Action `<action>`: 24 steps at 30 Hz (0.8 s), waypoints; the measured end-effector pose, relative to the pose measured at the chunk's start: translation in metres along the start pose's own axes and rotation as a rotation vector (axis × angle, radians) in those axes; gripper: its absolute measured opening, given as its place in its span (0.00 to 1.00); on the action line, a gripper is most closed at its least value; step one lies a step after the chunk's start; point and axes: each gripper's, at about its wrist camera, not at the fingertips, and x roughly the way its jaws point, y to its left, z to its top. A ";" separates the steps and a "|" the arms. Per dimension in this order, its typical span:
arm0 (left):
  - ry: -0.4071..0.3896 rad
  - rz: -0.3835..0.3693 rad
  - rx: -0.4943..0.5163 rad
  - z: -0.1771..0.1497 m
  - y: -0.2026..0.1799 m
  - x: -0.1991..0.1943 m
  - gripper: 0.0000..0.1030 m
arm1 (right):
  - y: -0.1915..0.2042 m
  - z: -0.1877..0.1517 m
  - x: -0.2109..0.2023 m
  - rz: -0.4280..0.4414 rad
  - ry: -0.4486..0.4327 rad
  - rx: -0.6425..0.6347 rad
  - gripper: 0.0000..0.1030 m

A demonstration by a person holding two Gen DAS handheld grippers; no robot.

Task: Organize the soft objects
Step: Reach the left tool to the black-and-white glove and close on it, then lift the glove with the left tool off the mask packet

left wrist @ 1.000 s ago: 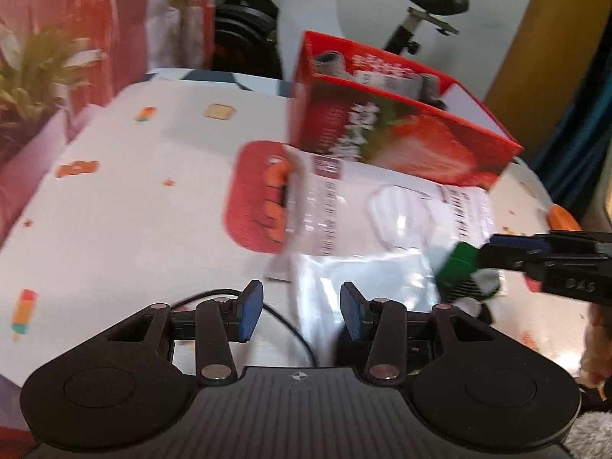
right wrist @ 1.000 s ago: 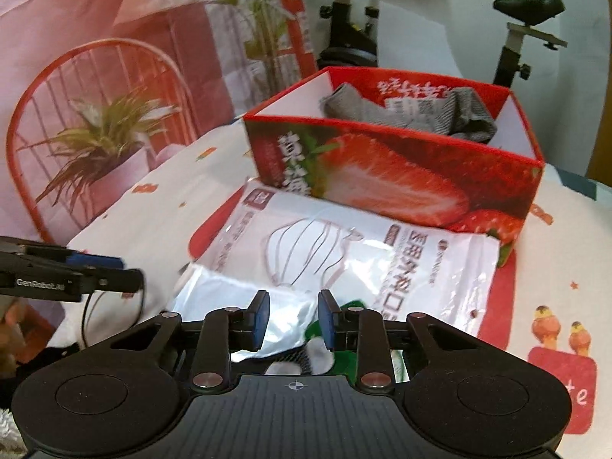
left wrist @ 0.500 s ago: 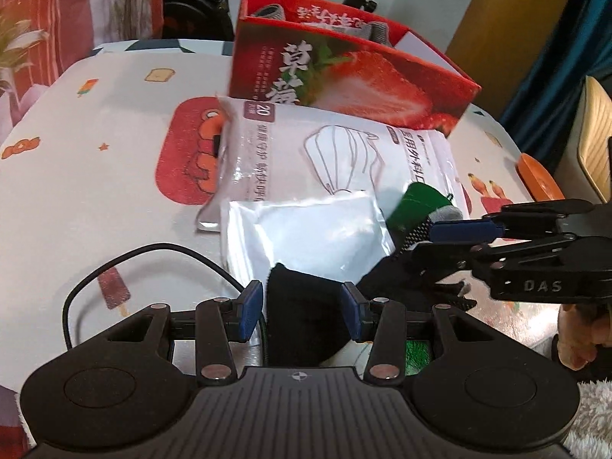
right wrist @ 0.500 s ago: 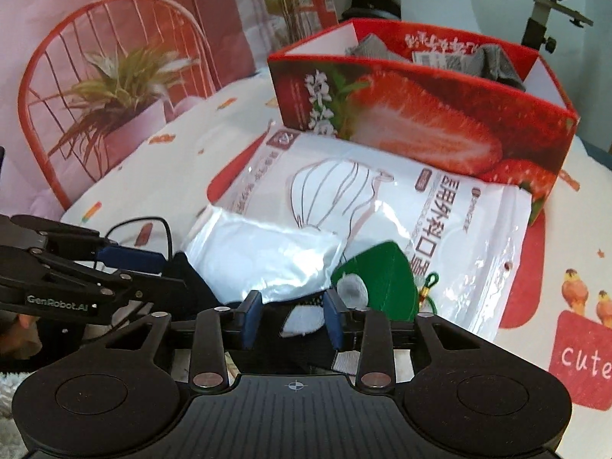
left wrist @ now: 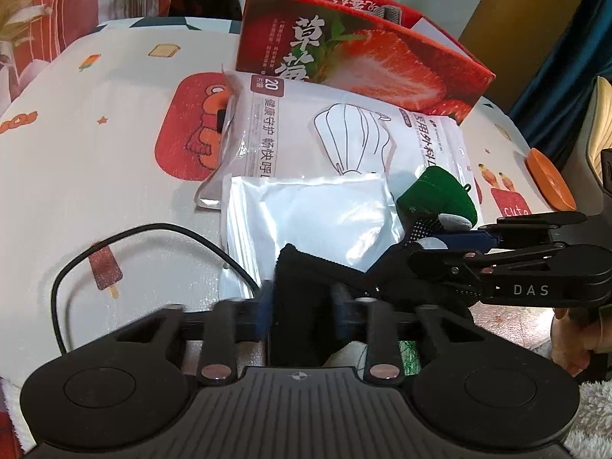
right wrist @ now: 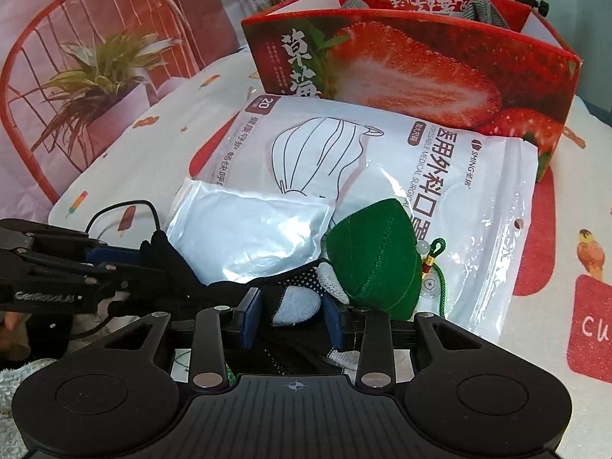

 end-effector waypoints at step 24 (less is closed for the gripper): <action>-0.199 0.060 -0.166 0.056 0.024 0.000 0.09 | 0.005 0.021 -0.007 -0.062 -0.090 -0.106 0.34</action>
